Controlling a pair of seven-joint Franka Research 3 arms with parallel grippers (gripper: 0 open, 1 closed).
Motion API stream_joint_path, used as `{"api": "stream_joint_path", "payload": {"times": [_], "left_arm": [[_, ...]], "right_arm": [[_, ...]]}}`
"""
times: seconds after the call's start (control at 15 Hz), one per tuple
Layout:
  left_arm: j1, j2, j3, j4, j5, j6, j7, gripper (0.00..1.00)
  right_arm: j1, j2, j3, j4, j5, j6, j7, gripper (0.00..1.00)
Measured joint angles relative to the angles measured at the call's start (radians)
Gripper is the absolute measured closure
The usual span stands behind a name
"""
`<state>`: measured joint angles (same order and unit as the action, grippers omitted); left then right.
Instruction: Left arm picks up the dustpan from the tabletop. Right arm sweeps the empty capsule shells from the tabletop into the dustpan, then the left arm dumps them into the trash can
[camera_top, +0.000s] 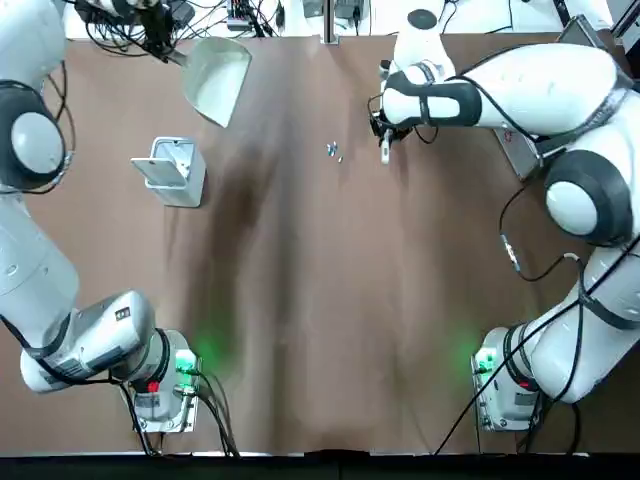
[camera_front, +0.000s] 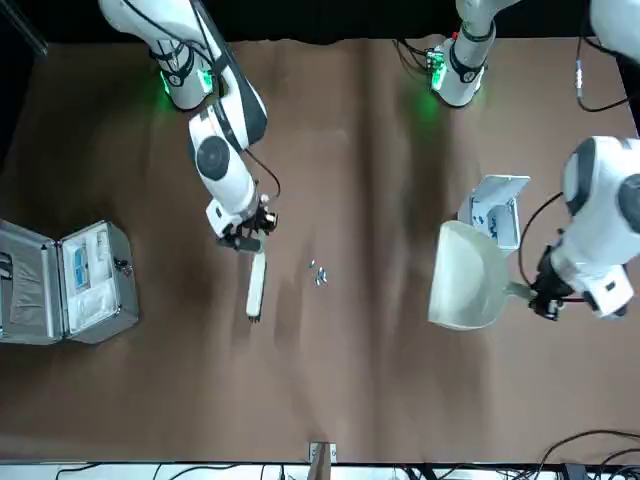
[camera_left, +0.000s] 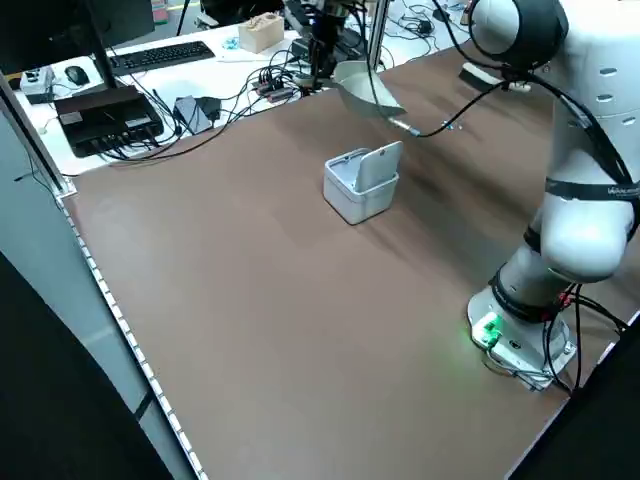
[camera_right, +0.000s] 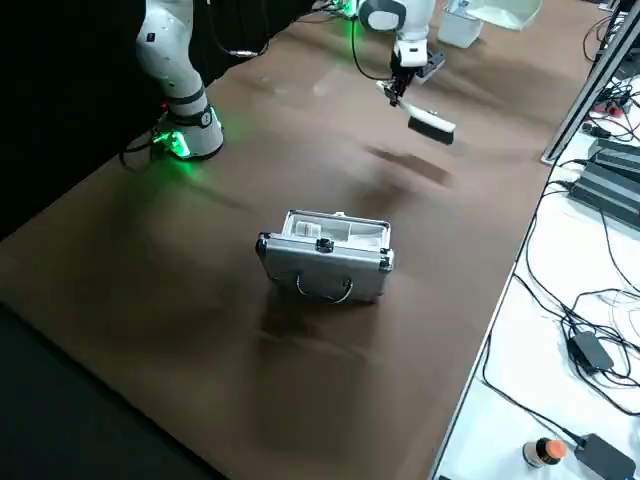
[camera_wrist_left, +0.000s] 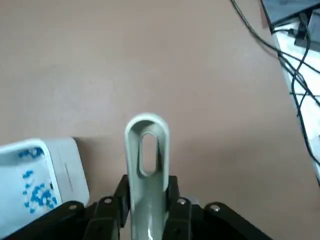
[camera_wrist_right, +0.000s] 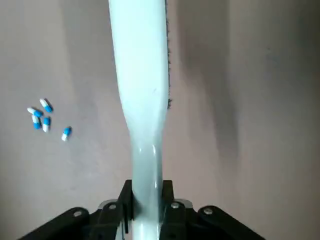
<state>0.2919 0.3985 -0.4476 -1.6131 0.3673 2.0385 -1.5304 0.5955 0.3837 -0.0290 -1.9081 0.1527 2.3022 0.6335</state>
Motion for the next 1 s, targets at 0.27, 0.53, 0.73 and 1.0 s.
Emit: {"api": "stream_joint_path", "payload": {"times": [0.27, 0.53, 0.73, 1.0], "left_arm": [[-0.116, -0.001, 0.054, -0.023, 0.000, -0.012, -0.078, 0.67], [-0.179, 0.017, 0.049, -0.057, 0.000, -0.012, -0.168, 0.67], [-0.244, 0.044, 0.050, -0.061, 0.021, -0.011, -0.250, 0.67], [-0.331, 0.107, 0.049, -0.060, 0.124, -0.008, -0.426, 0.67]], "right_arm": [[0.007, 0.059, 0.002, 0.074, -0.001, -0.045, 0.007, 0.74], [0.036, 0.075, 0.003, 0.083, -0.061, -0.072, 0.013, 0.74], [0.077, 0.086, 0.003, 0.083, -0.143, -0.074, 0.069, 0.74], [0.087, 0.100, 0.002, 0.085, -0.159, -0.074, 0.090, 0.74]]}}
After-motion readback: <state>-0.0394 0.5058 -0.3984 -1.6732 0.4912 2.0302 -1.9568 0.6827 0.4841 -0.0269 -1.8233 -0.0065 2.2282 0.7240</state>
